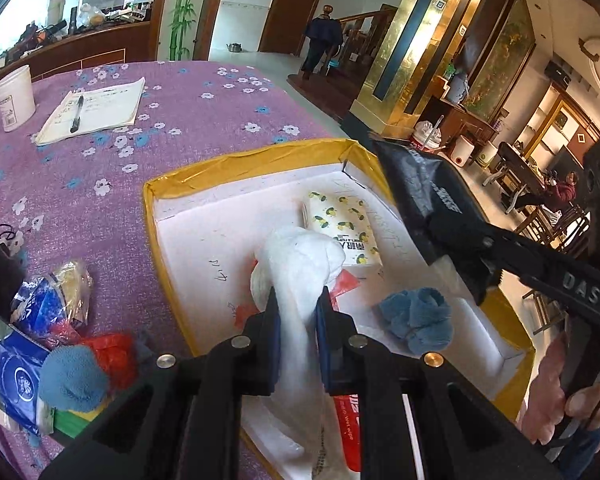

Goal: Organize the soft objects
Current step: 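Release the white cloth into the tray with the left gripper while the right gripper drops the black bag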

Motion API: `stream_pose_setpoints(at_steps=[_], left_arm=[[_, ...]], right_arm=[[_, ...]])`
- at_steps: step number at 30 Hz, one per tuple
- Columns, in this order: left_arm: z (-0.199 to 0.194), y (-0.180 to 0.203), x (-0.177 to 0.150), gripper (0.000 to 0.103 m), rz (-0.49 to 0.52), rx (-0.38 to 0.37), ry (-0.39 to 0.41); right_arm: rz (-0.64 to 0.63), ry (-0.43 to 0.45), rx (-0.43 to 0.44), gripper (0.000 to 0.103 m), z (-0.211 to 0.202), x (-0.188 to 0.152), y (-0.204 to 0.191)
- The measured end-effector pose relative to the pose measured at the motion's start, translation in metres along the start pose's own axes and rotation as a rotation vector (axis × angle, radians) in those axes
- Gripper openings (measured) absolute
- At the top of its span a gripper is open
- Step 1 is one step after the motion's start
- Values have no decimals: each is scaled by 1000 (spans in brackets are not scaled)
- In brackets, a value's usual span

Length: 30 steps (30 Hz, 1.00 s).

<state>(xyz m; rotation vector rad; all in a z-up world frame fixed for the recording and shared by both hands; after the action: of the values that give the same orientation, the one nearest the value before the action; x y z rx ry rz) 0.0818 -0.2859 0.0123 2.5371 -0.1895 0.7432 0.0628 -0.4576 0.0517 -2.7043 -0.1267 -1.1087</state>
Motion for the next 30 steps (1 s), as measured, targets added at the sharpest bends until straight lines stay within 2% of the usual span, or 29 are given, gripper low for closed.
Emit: stream_pose_setpoints(at_steps=[6,8,12,13,14,15,16,17,24,26,30], left_arm=[[1,3,-4,14,56,21,30],[1,3,-5,18,65,21,33],[0,2,-6,38,60,22,49],[-2,1,-5,40,55,21,56],[-3,1,-4,46,48,17,63],[-3,-1,-3,56,39,12,68],[-5,-2,-2,60,25,3,75],[-6,-3,-1,62,19,-4,80],[-24,2,2,62,47,2,167],[-27,5,1,62,71,17,184],[-35,8,-1,62,68,41,154]], right_arm=[[14,-78,-60,29,32,2,9],[22,-95,-58,29,39,0,10],[38,-97,-60,32,44,0,10],[42,-97,-61,38,45,1,10],[47,-89,-64,48,42,1,11],[49,-82,-66,53,41,2,11],[53,-73,-68,59,38,2,11],[58,-61,-69,59,34,2,12],[98,63,-34,60,-17,-5,2],[111,98,-13,63,-32,-13,-5],[116,113,13,65,-47,-28,-22]])
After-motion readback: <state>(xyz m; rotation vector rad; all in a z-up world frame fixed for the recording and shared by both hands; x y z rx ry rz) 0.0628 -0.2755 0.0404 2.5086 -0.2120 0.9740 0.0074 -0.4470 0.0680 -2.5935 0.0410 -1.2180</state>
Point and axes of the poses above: each gripper's, at about its wrist camera, not at the fingertips, and z roughly the way its jaws point, y to its right, x to its top, the point moved 4 cm from there along z, roughly the way its jaws point, and after that the axes turned 12 degrees about -z, right-handed, at the moved point
